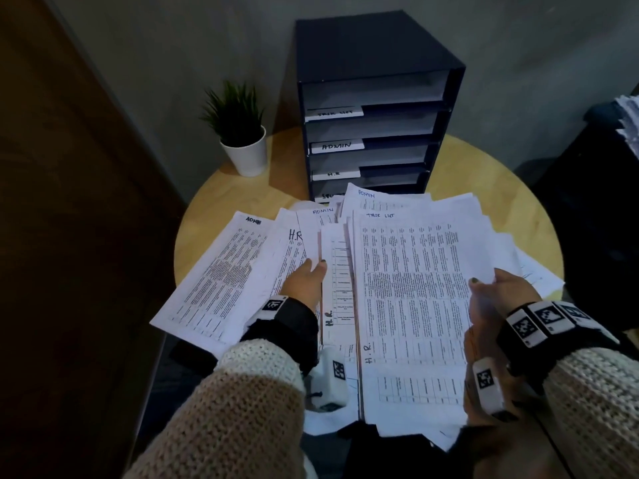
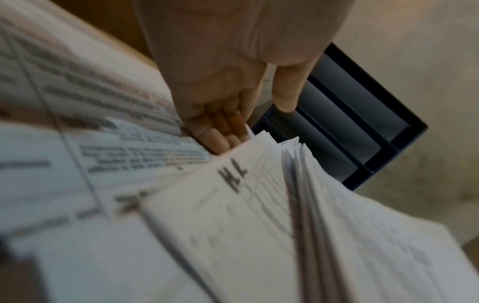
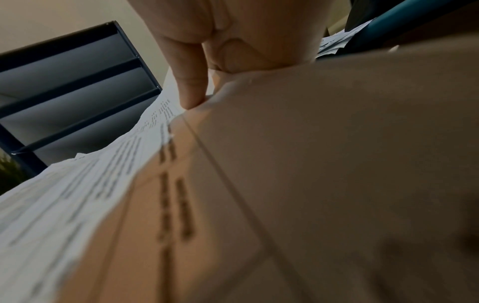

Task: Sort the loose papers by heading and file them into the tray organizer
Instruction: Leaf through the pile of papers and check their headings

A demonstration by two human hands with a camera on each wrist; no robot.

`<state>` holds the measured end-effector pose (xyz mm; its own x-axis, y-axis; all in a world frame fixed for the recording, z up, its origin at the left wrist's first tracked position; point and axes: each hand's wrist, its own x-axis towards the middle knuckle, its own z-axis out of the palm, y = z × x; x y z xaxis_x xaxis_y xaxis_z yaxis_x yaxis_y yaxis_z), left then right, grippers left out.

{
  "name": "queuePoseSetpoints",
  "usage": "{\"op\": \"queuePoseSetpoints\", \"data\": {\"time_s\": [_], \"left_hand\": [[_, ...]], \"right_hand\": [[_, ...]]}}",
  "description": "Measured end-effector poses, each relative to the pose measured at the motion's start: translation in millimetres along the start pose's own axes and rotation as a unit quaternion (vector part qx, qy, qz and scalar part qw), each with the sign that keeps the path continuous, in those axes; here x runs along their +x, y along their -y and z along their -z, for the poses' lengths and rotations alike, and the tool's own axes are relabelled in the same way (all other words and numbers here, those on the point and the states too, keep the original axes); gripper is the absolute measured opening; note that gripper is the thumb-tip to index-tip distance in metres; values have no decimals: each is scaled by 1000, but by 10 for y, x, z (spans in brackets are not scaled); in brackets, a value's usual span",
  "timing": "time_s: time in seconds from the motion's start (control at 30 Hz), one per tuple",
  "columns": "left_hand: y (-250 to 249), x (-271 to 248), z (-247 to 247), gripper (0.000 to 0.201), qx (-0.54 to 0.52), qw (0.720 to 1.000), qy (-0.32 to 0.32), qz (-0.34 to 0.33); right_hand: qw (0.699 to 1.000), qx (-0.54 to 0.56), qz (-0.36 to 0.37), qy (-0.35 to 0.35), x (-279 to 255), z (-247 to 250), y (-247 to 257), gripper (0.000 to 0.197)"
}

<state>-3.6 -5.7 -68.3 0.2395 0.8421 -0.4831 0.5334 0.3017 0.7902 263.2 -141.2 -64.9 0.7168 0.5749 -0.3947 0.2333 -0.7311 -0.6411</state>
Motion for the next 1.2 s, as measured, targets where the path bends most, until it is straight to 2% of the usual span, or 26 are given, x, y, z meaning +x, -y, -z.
{"op": "queuePoseSetpoints", "data": {"time_s": [0.07, 0.13, 0.23, 0.37, 0.47, 0.53, 0.7, 0.73, 0.83, 0.87, 0.97, 1.07, 1.13, 1.2], "left_hand": [[-54, -40, -47, 55, -52, 999, -5, -5], [-81, -56, -110, 45, -37, 999, -17, -24], [-121, -64, -197, 43, -28, 998, -8, -50], [-67, 62, -138, 38, -47, 995, -74, -36], [-52, 35, -63, 17, -90, 994, -56, -32], [-86, -19, -82, 22, -116, 992, -33, -40], [-122, -131, -248, 53, -147, 978, -98, -110], [-119, -141, -277, 54, -147, 977, -100, -117], [-142, -157, -319, 38, -195, 970, -93, -108], [-143, -158, -314, 34, -184, 972, -89, -115], [-96, -122, -278, 27, -51, 989, -74, -120], [-10, -39, -216, 23, 44, 989, -101, -95], [39, 14, -137, 31, 125, 978, -160, -54], [73, 23, -26, 54, 162, 966, -203, 8]], "right_hand": [[1000, -19, -4, 6, -7, -8, 7, 31], [999, -35, -4, 6, -13, -8, 6, 35], [1000, -27, -8, 0, -15, -7, -9, 35], [1000, -25, -16, 4, -43, -7, -1, 34], [1000, -20, -17, 8, -41, -10, -2, 33], [1000, -13, -19, 9, -36, -19, -10, 31], [1000, -16, -17, 10, -59, -8, 0, 30], [999, -26, -17, 10, -63, -7, 4, 31], [997, -68, -21, 12, -84, -9, 20, 35], [997, -75, -22, 13, -86, -11, 24, 36], [996, -85, -18, 12, -87, -19, 47, 34], [997, -80, -12, 9, -80, -37, 53, 30], [997, -75, -10, 8, -74, -46, 42, 32], [997, -78, -9, 7, -71, -50, 36, 32]]}}
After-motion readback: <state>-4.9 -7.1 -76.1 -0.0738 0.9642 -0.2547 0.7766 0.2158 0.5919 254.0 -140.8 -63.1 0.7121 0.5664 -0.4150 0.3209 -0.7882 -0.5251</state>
